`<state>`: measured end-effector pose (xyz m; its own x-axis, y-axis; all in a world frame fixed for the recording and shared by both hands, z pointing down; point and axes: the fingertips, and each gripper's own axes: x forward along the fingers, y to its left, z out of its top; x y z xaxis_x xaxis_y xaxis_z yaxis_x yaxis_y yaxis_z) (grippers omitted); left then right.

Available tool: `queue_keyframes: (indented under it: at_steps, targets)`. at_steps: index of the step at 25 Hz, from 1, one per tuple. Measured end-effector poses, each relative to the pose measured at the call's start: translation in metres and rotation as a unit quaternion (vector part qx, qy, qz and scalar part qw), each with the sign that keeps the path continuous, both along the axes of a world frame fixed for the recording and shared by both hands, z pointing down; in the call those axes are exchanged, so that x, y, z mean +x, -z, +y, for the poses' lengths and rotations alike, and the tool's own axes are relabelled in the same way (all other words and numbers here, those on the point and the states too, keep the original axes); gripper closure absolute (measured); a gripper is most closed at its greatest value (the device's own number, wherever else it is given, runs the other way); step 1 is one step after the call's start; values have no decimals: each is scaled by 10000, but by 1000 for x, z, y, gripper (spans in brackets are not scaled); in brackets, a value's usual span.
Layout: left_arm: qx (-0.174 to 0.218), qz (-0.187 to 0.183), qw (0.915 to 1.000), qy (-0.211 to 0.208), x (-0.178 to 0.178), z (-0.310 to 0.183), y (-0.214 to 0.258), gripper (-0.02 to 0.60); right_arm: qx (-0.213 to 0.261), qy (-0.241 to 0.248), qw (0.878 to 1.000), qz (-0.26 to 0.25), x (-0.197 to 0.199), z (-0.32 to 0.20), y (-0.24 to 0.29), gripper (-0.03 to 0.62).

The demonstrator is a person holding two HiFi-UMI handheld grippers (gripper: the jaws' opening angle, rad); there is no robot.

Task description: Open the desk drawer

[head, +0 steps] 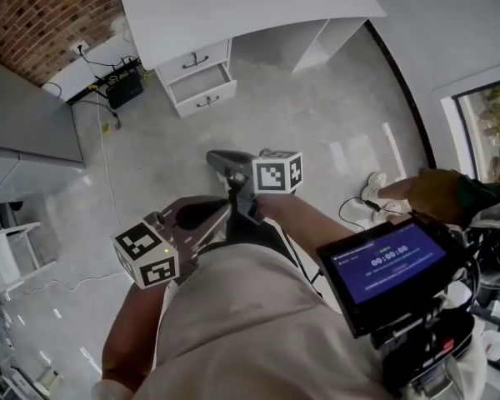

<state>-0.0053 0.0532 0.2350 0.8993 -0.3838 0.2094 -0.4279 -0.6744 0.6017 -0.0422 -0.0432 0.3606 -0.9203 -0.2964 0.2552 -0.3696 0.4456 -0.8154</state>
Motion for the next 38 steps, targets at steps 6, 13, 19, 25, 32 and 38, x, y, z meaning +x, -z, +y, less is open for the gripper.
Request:
queue_keyframes:
  at_steps: [6,13,19,25,32,38]
  targets:
    - [99,50,9999,-97,7,17,14,575,207,62,9997,-73,3,20,32,591]
    - [71,101,9998,-134,8,8,13,575,177,149,9997,-64,3,16,34,591]
    - [51,128,9998,-126,13,11,7,575,257,201,9995,-31,6,21,33,591]
    - [46,132,9998,-161,8,11,1,575,301,235,9993,-8,-4,22,28,591]
    - [44,144,9997,-213,7,31,-19,575,424,203,9989,78,-7,41,12,591]
    - [-71,170,9996,-203,0,0,-27,575,378,236,9989,150,-14,10,3,592]
